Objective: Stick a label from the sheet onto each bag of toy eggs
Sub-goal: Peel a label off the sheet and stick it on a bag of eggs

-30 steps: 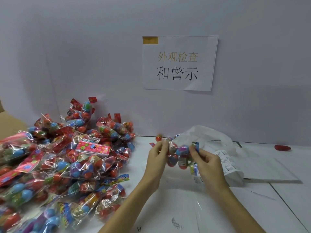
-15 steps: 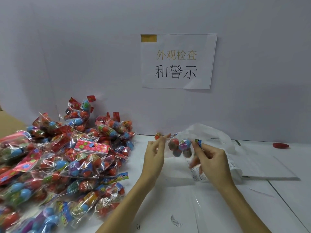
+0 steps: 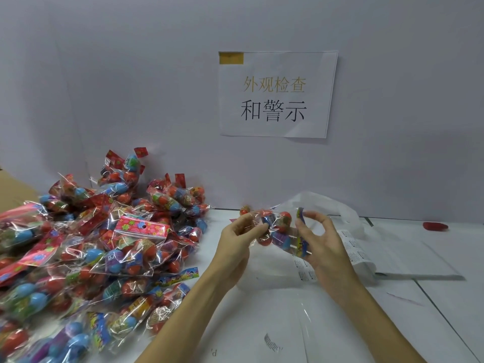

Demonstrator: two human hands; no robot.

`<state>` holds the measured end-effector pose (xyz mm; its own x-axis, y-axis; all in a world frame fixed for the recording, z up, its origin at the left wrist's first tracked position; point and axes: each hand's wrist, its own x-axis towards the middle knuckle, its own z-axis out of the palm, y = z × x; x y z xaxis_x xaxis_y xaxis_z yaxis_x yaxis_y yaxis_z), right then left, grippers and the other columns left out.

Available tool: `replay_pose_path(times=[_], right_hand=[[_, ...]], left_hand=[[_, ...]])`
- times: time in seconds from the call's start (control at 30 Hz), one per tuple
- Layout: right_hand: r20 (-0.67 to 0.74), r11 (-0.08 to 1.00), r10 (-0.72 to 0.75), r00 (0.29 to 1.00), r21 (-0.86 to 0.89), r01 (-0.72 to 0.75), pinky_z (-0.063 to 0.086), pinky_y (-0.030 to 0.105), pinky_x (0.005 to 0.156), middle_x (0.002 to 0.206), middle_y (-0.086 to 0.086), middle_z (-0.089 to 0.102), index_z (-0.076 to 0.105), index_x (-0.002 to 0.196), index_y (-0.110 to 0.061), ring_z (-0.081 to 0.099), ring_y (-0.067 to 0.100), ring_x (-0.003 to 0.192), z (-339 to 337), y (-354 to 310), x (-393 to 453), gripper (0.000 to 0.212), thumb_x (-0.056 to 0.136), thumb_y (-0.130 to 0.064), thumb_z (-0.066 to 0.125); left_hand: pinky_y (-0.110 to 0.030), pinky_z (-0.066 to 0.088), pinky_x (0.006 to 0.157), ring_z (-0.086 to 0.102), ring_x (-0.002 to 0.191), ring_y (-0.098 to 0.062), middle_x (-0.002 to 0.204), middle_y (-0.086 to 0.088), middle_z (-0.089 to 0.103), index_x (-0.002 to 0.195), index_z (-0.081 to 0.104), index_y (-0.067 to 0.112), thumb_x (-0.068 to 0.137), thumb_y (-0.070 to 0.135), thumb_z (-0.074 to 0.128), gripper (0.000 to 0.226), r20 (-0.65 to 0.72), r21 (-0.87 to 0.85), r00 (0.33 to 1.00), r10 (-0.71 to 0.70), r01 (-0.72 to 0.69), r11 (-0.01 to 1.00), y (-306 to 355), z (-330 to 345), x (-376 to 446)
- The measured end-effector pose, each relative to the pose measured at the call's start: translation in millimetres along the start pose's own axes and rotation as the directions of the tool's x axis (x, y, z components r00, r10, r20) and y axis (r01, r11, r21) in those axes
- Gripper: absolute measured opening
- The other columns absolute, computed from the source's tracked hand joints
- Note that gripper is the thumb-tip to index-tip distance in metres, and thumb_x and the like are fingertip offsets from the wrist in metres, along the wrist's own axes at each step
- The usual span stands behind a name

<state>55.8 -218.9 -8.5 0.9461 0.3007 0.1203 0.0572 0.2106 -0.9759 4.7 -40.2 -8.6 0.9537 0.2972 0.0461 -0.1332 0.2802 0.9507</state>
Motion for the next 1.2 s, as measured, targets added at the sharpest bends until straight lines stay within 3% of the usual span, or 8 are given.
replay_pose_path(times=[0.07,0.2,0.37,0.57,0.77,1.0,1.07,1.2], right_hand=[[-0.027,0.999,0.035,0.999,-0.017,-0.036,0.062,0.036,0.076,0.104,0.007,0.081,0.062,0.126,-0.038,0.079,0.027,0.094,0.0,0.5,-0.3,0.055,0.077,-0.052,0.079],[-0.008,1.000,0.030,1.000,0.006,-0.030,0.062,0.025,0.067,0.102,0.005,0.081,0.083,0.105,-0.026,0.079,0.022,0.095,1.1,-0.1,-4.6,0.034,0.080,-0.048,0.077],[-0.007,0.994,0.096,0.995,0.057,-0.096,0.059,0.041,0.090,0.110,0.007,0.080,0.083,0.108,-0.016,0.077,0.027,0.105,-0.5,-1.2,-2.9,0.031,0.086,-0.037,0.077],[0.036,0.958,0.186,0.982,0.214,-0.190,0.055,0.047,0.104,0.122,0.012,0.076,0.076,0.122,-0.009,0.072,0.029,0.117,-5.9,-2.5,-0.3,0.044,0.088,-0.037,0.073],[0.091,0.974,0.175,0.980,0.131,-0.186,0.062,0.029,0.078,0.109,0.016,0.079,0.072,0.121,-0.004,0.077,0.025,0.098,-2.9,1.3,-3.0,0.056,0.075,-0.034,0.083],[-0.194,0.965,0.112,0.975,-0.211,-0.153,0.064,0.040,0.081,0.089,-0.001,0.081,0.078,0.104,-0.018,0.079,0.017,0.085,-0.6,4.4,0.2,0.051,0.076,-0.061,0.077],[-0.188,0.954,0.092,0.978,-0.265,-0.141,0.063,0.034,0.076,0.083,-0.006,0.081,0.079,0.097,-0.021,0.078,0.012,0.079,0.6,4.0,-1.2,0.056,0.069,-0.070,0.072],[-0.147,0.969,0.082,0.986,-0.221,-0.113,0.065,0.043,0.077,0.089,0.003,0.081,0.078,0.103,-0.020,0.079,0.021,0.081,1.6,1.7,-1.1,0.039,0.095,-0.055,0.062]], left_hand=[[-0.035,0.051,0.104,0.068,0.112,-0.027,0.112,-0.011,0.077,0.123,0.074,0.008,0.094,0.006,0.073,0.029,0.002,0.050,1.000,-0.018,0.018,0.999,0.7,0.7,-2.0],[-0.036,0.047,0.107,0.066,0.118,-0.024,0.114,-0.007,0.077,0.114,0.079,0.012,0.092,0.027,0.076,0.027,0.021,0.070,1.000,-0.007,0.005,0.998,3.3,5.3,-7.5],[-0.041,0.052,0.105,0.067,0.117,-0.028,0.111,-0.008,0.079,0.104,0.084,0.017,0.093,0.037,0.071,0.026,-0.084,0.053,0.996,0.025,-0.020,0.998,6.0,5.4,-8.3],[-0.025,0.055,0.081,0.073,0.102,-0.021,0.108,-0.009,0.080,0.110,0.083,0.015,0.094,0.036,0.068,0.030,-0.104,-0.067,0.994,-0.012,0.005,0.998,4.6,10.0,-11.3],[-0.028,0.059,0.074,0.074,0.097,-0.023,0.107,-0.011,0.078,0.108,0.080,0.008,0.099,0.023,0.069,0.021,-0.102,-0.189,0.993,-0.051,0.031,0.981,-1.4,8.3,-9.7],[-0.033,0.063,0.084,0.074,0.090,-0.019,0.101,-0.004,0.079,0.105,0.081,0.019,0.093,0.045,0.070,0.031,0.089,0.228,0.996,0.008,-0.028,0.973,-2.5,12.9,-10.9],[-0.030,0.063,0.081,0.074,0.092,-0.020,0.098,-0.005,0.079,0.098,0.083,0.020,0.097,0.035,0.070,0.020,0.072,0.255,0.997,0.039,-0.057,0.965,-4.4,13.9,-11.8],[-0.026,0.062,0.073,0.077,0.089,-0.019,0.092,-0.002,0.080,0.092,0.084,0.022,0.098,0.025,0.071,0.015,-0.051,0.234,0.995,0.086,-0.072,0.970,-5.8,11.6,-9.8]])
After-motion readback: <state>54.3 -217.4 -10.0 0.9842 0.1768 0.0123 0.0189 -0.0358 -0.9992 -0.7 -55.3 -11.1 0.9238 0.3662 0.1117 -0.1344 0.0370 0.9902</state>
